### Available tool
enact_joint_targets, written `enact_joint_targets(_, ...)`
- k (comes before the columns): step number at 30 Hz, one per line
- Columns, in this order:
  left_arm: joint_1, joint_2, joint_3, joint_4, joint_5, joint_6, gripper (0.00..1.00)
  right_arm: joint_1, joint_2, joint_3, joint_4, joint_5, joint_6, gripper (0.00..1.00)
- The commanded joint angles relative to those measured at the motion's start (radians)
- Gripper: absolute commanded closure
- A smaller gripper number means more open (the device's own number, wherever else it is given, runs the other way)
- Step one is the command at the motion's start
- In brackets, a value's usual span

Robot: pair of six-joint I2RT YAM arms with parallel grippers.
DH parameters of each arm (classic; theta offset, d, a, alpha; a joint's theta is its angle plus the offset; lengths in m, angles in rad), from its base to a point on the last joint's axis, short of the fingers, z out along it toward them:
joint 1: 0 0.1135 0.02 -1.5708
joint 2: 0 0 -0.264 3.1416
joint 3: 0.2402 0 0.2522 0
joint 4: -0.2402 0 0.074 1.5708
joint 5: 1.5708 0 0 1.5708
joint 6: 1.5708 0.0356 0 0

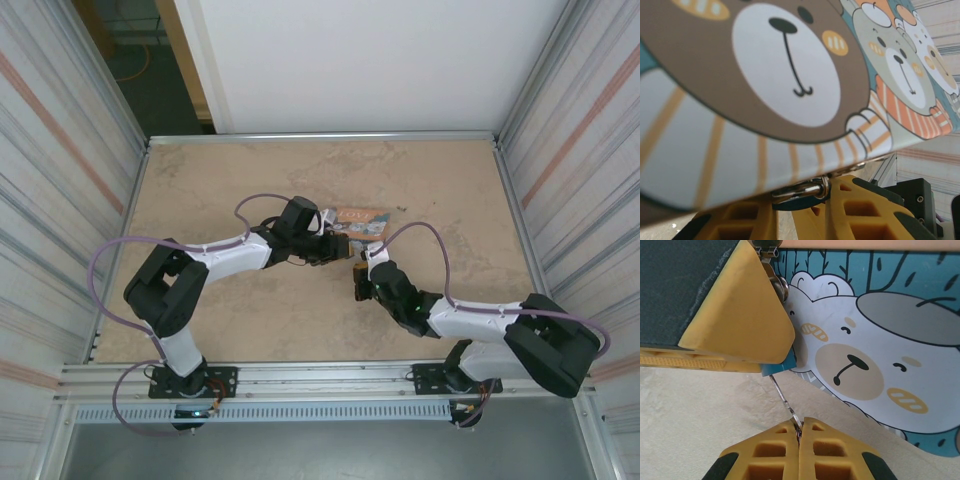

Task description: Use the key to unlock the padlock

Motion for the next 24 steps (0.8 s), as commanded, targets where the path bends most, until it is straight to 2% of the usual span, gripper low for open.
enact_joint_targets(1, -0.008, -0.020, 0.001, 0.068, 0.025, 0.010, 0.76, 0.007, 0.008, 0.037, 0.020, 0.043, 0.013, 1.00)
enact_joint_targets(24, -0.007, -0.012, 0.000, 0.086, 0.032, -0.002, 0.76, 0.001, 0.009, 0.034, 0.065, 0.033, 0.022, 1.00)
